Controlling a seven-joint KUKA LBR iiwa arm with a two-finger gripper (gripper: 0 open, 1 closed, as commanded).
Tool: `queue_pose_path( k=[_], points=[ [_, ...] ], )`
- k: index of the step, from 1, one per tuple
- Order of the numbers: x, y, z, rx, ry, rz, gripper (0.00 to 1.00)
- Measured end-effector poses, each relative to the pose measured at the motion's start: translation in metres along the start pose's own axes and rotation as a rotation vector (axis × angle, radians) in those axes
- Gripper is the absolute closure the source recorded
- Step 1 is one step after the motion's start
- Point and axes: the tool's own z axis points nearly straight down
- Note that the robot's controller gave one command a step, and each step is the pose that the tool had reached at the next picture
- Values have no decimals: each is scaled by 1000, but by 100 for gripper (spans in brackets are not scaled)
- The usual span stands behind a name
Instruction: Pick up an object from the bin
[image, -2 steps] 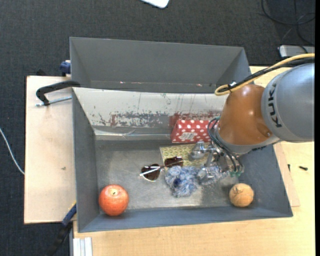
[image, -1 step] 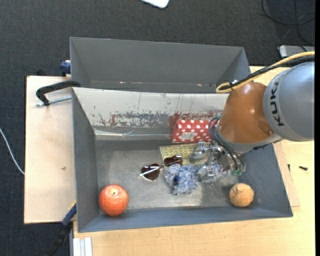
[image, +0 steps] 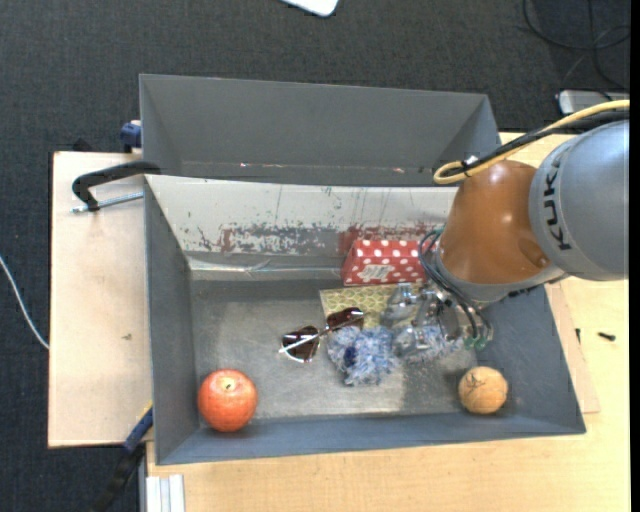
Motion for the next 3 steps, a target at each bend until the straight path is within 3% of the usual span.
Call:
queue_pose_path(
  k=[3],
  points=[
    [1,1,-24,-1,6,0,100]
  ],
)
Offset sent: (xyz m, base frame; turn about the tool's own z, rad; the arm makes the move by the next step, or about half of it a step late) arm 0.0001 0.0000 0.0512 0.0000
